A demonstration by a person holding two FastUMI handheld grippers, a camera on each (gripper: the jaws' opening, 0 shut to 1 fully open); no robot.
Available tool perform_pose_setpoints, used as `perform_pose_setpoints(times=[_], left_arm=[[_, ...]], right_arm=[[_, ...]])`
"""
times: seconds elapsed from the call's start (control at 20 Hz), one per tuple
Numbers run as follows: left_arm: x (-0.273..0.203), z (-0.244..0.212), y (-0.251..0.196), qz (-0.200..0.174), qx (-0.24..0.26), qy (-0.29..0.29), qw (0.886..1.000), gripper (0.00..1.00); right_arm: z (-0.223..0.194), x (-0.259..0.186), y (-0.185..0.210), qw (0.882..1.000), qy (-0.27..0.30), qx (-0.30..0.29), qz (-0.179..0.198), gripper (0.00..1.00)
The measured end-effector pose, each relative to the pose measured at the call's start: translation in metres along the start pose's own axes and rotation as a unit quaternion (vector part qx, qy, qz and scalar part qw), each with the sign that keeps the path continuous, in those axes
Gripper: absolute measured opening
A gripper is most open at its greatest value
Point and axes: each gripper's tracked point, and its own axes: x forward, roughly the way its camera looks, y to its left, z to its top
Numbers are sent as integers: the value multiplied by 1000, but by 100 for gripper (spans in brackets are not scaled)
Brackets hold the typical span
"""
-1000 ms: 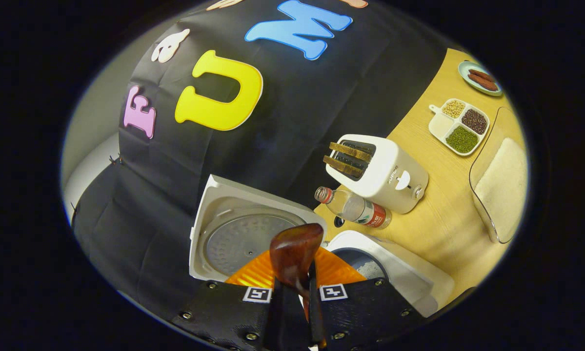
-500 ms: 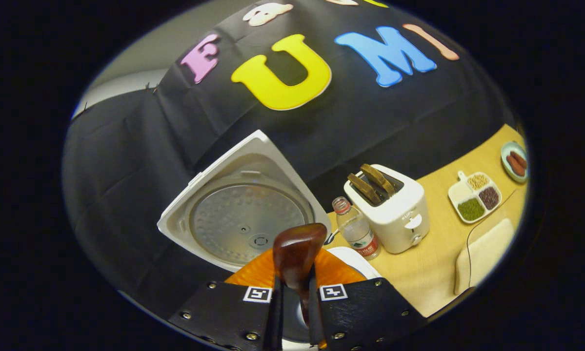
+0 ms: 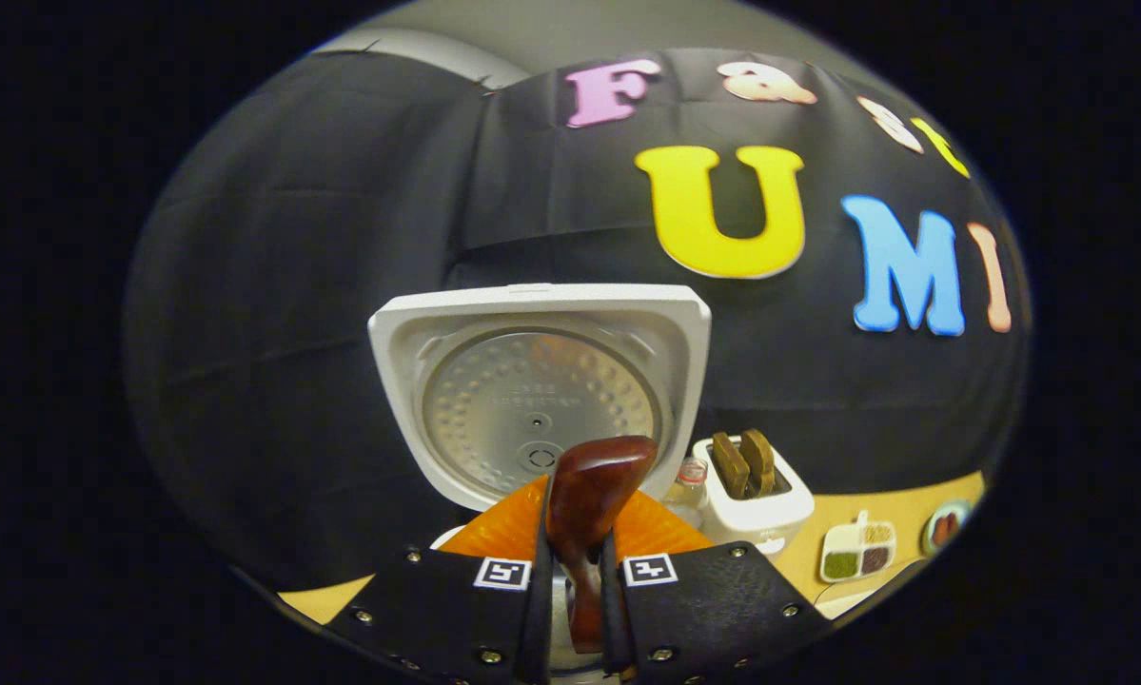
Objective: Close the left gripper, press the button to open the rice cooker; take a wooden spoon from the chopstick holder with the right hand, scoop a spoonful of rice and pour it into the rice cooker, then put the wooden spoon back into the chopstick holder.
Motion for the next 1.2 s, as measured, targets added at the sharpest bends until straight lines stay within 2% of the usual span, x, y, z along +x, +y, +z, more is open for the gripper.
perform_pose_setpoints(times=[0.15, 0.3, 0.5, 0.6, 0.75, 0.8, 0.9, 1.0, 1.1, 1.2], left_arm=[[0, 0, 0, -2, -3, -2, 1000, 100], [0, 1, 1, -2, -4, -4, 1000, 98], [-1, -1, 2, -3, -4, -4, 1000, 98], [0, 0, 1, -3, -4, -4, 1000, 100], [0, 0, 0, -5, -7, -3, 1000, 98], [-2, -1, 1, -4, -7, -2, 1000, 100], [-1, 0, 1, -4, -10, 0, 1000, 98], [0, 0, 0, -5, -17, 5, 1000, 100], [-2, 1, -4, -5, -18, 3, 1000, 100], [-3, 4, -5, -8, -15, 1, 1000, 100]], right_arm=[[11, -2, 17, 996, -25, -80, 13, 21], [5, -4, 30, 989, -25, -147, 20, 21], [2, -2, 32, 987, -24, -157, 22, 21], [0, -3, 32, 989, -16, -143, 22, 21], [3, -7, 30, 997, -4, -72, 20, 22], [3, -10, 28, 999, 1, -39, 19, 21], [4, -13, 21, 998, 11, 61, 18, 21], [6, -19, 6, 986, 20, 165, 10, 21], [9, -24, -13, 966, 20, 256, -1, 21], [10, -35, -42, 952, 16, 304, -26, 22]])
